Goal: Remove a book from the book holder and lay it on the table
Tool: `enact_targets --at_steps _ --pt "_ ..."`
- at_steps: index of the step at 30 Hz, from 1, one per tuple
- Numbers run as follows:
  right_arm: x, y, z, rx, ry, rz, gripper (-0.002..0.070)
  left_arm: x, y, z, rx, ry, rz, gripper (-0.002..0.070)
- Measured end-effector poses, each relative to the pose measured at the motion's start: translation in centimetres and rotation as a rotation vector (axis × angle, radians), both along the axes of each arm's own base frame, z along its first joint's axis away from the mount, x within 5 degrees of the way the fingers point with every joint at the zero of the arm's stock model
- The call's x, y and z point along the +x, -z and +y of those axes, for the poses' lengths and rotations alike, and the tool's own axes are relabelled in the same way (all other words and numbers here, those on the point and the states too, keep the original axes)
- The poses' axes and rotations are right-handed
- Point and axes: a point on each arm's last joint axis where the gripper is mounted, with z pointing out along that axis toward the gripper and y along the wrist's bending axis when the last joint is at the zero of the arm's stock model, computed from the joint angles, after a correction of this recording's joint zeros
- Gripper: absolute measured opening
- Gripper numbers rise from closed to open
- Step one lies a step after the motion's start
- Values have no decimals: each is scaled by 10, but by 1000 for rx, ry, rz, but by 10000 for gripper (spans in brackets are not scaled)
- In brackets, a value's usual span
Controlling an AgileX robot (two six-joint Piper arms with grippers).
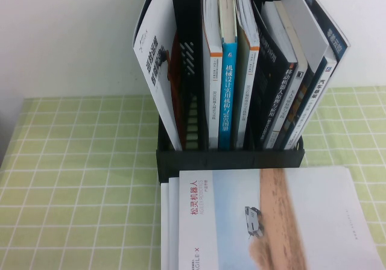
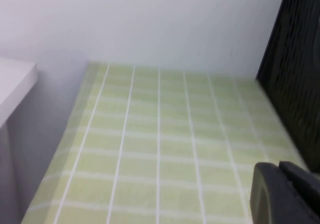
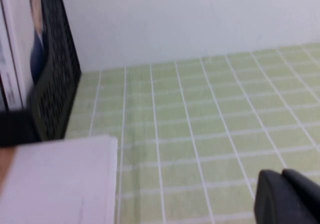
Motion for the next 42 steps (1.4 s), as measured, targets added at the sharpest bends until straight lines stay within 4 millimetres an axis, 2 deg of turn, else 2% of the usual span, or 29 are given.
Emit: enact_targets --at_steps 5,10,12,17,20,23,27,30,34,38,42 --pt "3 -17 -1 24 18 -192 -2 1 -12 0 -97 -13 -123 -3" --pt "2 -30 -3 -36 29 -335 -2 2 -22 2 -142 -27 -237 -3" --pt "2 -33 -3 -43 32 -363 -2 1 -25 2 -225 -36 -270 -3" --pt "0 -44 -4 -10 50 -492 -2 1 -30 4 -564 -59 -301 -3" --pt "-4 -57 -6 27 64 -639 -2 0 -35 7 -636 -68 -367 -3" --pt "-10 -69 -7 73 71 -801 -2 -3 -47 12 -659 -80 -511 -3" --pt "-19 -84 -7 157 43 -971 -2 -15 -68 20 -677 -86 -794 -3" --pt "-26 -107 -3 139 0 -1036 -2 -22 -83 21 -667 -64 -886 -3" --pt "-43 -156 3 93 -54 -1097 -2 -33 -124 14 -625 7 -871 -3" --pt "-54 -208 4 163 -65 -1051 -2 -45 -170 8 -531 46 -821 -3" --pt "-49 -254 3 207 -44 -937 -2 -34 -208 4 -445 40 -664 -3"
